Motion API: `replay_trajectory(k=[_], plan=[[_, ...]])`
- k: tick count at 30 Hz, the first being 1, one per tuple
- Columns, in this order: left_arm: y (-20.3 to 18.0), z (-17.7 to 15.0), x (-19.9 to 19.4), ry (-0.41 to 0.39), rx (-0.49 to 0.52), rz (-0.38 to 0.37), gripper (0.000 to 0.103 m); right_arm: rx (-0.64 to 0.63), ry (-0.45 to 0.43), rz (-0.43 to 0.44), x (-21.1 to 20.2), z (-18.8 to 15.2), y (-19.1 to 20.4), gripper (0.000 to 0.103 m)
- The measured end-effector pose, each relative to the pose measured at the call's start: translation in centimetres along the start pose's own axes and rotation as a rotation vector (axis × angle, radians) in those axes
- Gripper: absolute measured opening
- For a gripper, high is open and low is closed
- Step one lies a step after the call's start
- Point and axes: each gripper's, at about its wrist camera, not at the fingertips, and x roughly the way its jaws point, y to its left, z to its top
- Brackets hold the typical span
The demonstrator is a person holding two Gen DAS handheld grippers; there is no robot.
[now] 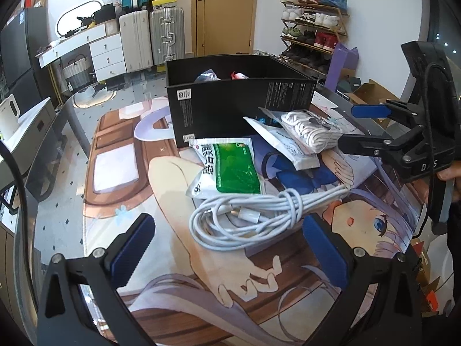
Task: Organize soft objects
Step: 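Withdraw both open tools from the box and move over the remaining items, then lower the right tool onto the clear adidas lace bag and close it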
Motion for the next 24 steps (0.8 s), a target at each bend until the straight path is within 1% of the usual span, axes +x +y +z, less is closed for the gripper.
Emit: replay_trajectory(k=[3,8,16,21,24], plan=[[0.0,0.3,0.1,-0.002,0.007,0.003,0.103,-0.024,0.028,0.013,1.0,0.5,-0.1,0.102],[0.2,0.4,0.4,0.006,0.010,-0.009,0.103,-0.071,0.074,0.068,2.8,1.1,-0.4,0.102],[0.2,0.4,0.4,0.014,0.002,-0.031,0.103,-0.147,0.119,0.204,5.2,2.1,-0.9,0.102],[0.5,0.4,0.6,0.020,-0.008,-0.044,0.103,-0.133,0.145,0.297,5.9,2.2,-1.4,0.102],[0.6,0.4,0.6,0.023,-0.012,-0.048,0.103,-0.142,0.157,0.310,5.9,2.0,-1.3,0.102]])
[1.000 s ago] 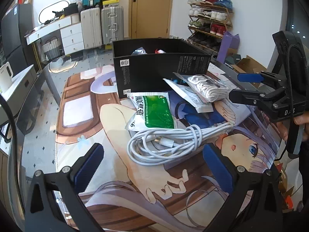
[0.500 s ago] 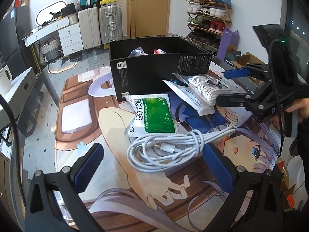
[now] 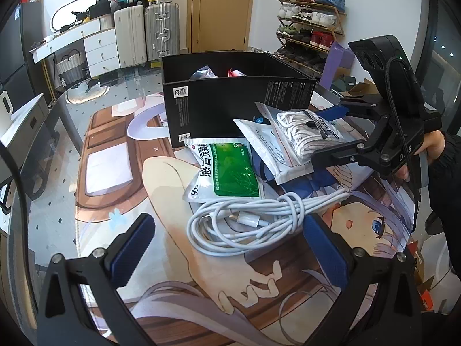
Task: Organize soft objects
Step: 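Lower the right tool onto the clear adidas lace bag and close it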
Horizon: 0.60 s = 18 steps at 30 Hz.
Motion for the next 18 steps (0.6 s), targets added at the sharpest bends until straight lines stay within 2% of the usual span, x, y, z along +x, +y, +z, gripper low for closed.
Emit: replay_trajectory(k=[5,18], plan=[[0.0,-0.1,0.0,0.005,-0.004,-0.006,0.103,-0.038,0.027,0.020,-0.1,-0.7,1.1,0.096],[-0.2,-0.2,0.2,0.022,-0.006,-0.013,0.103,-0.083,0.034,0.002,1.0,0.2,1.9,0.095]])
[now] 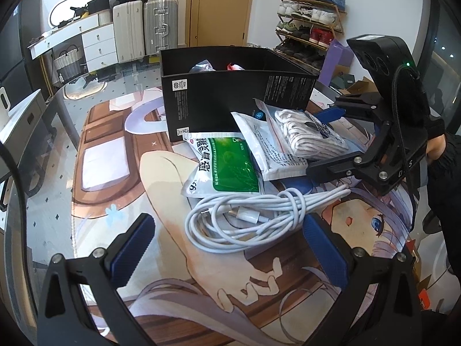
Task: Organize soft objects
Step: 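Lower the right tool onto the clear adidas lace bag and close it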
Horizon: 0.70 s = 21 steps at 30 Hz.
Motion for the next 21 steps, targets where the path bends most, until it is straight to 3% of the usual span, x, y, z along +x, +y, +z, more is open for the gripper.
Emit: replay_trajectory(k=[3,9,21], plan=[[0.0,0.1,0.1,0.003,0.000,0.002,0.103,-0.021,-0.011,-0.019,-0.1,0.0,0.4,0.074],[-0.2,0.2,0.3,0.012,0.008,0.006,0.103,-0.035,-0.026,-0.007,-0.9,-0.7,0.9,0.053],[0.0,0.3,0.4,0.018,-0.002,0.003,0.103,0.029,-0.115,-0.018,-3.8,-3.1,2.4,0.048]])
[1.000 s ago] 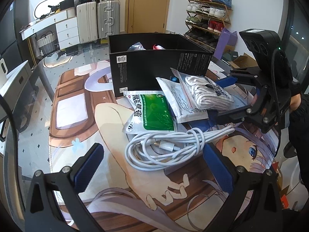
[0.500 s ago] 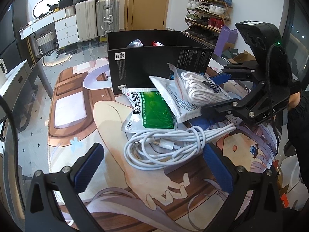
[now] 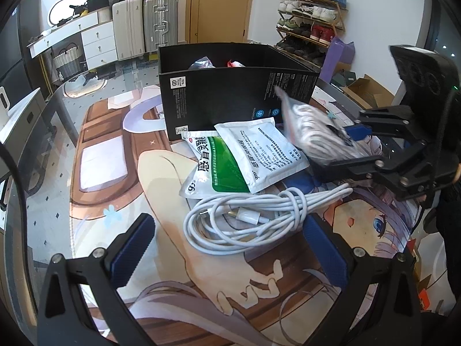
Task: Organize soft objects
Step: 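Lower the right tool onto the clear adidas lace bag and close it, then grasp the coiled white cable with the left tool while the right tool holds the lace bag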
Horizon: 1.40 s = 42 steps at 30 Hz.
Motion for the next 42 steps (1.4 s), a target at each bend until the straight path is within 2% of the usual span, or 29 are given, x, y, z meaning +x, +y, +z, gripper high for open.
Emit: replay_trajectory(k=[11,17,21,22,24,25,30,32,35,42], plan=[[-0.9,0.3,0.5,0.011,0.032,0.038,0.103,0.027,-0.036,-0.028,-1.4,-0.5,0.2,0.048],[-1.4,0.7,1.2,0.026,0.059,0.083,0.103,0.033,-0.047,-0.033,-1.7,-0.5,0.0,0.048],[-1.2,0.9,1.3,0.017,0.052,0.081,0.102,0.040,-0.050,-0.039,-1.9,-0.6,-0.1,0.048],[-1.2,0.8,1.2,0.010,0.052,0.079,0.100,0.040,-0.052,-0.040,-2.0,-0.7,-0.1,0.048],[-1.2,0.8,1.0,-0.008,0.056,0.054,0.088,0.041,-0.054,-0.043,-2.1,-0.7,-0.1,0.048],[-1.2,0.7,0.9,-0.014,0.059,0.043,0.078,0.042,-0.055,-0.043,-2.1,-0.7,-0.2,0.048],[-1.3,0.7,0.5,-0.047,0.070,0.023,0.069,0.047,-0.057,-0.048,-2.2,-0.7,-0.3,0.048],[-1.4,0.7,0.2,-0.066,0.080,0.025,0.059,0.050,-0.058,-0.049,-2.3,-0.7,-0.2,0.048],[-1.1,0.7,-0.2,-0.077,0.074,0.018,0.054,0.048,-0.060,-0.050,-2.3,-0.7,-0.3,0.048],[-0.3,0.4,-1.0,-0.101,0.031,0.009,0.053,0.050,-0.070,-0.058,-2.7,-0.7,-0.3,0.048]])
